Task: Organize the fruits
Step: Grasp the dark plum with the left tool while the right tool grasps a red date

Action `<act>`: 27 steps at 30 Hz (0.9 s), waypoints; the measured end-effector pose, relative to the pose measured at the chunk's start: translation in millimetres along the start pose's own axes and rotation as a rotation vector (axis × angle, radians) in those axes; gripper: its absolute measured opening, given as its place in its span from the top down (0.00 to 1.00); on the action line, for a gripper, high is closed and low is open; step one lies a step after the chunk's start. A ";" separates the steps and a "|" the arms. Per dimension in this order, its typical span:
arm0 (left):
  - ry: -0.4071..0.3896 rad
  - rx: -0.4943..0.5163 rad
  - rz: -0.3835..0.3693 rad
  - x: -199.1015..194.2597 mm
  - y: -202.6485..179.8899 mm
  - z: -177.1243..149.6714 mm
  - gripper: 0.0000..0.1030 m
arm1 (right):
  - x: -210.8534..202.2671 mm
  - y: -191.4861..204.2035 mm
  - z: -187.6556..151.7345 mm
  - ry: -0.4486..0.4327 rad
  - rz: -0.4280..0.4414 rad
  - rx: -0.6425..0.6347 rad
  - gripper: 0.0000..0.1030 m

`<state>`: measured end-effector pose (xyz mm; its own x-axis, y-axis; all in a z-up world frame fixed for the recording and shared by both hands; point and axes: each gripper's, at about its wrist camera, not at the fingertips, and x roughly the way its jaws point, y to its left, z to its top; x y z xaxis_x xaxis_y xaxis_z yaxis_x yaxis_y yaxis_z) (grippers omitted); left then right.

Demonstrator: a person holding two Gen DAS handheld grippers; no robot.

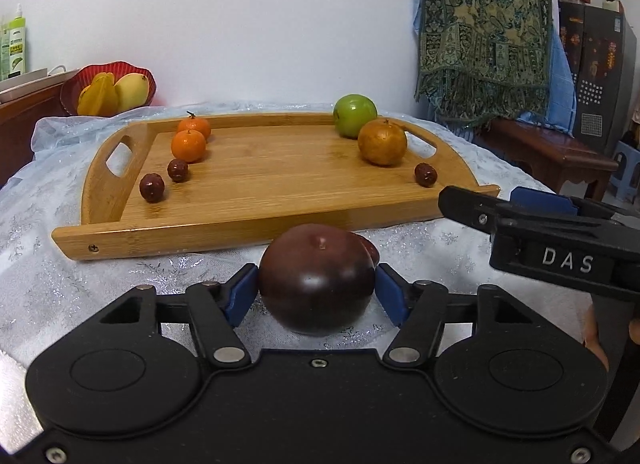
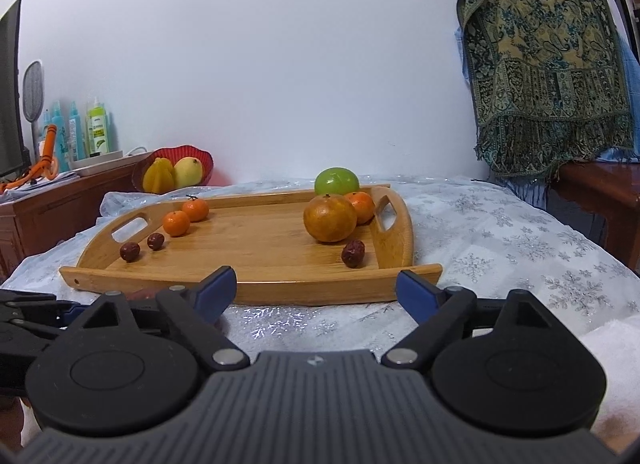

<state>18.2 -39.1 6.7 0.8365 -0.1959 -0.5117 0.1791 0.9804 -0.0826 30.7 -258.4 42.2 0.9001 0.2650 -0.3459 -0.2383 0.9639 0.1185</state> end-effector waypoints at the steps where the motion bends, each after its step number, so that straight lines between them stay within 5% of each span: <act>1: 0.000 -0.001 -0.001 -0.1 0.6 0.0 0.41 | 0.4 0.8 -0.5 0.002 0.003 -0.001 0.10; 13: 0.000 -0.052 0.049 -15.2 13.0 2.6 0.44 | 13.4 11.9 -6.9 0.050 0.031 -0.025 0.21; 18: -0.013 -0.067 0.111 -21.7 28.8 4.7 0.44 | 13.6 28.6 -12.5 0.072 0.109 -0.076 0.28; 27: -0.026 -0.105 0.153 -26.6 54.7 4.1 0.44 | 24.8 69.8 -20.9 0.133 0.178 -0.185 0.50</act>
<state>7.9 19.6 19.3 0.8630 -0.0436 -0.5034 -0.0052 0.9954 -0.0953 28.8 -184.0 22.4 0.7850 0.4200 -0.4554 -0.4620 0.8866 0.0212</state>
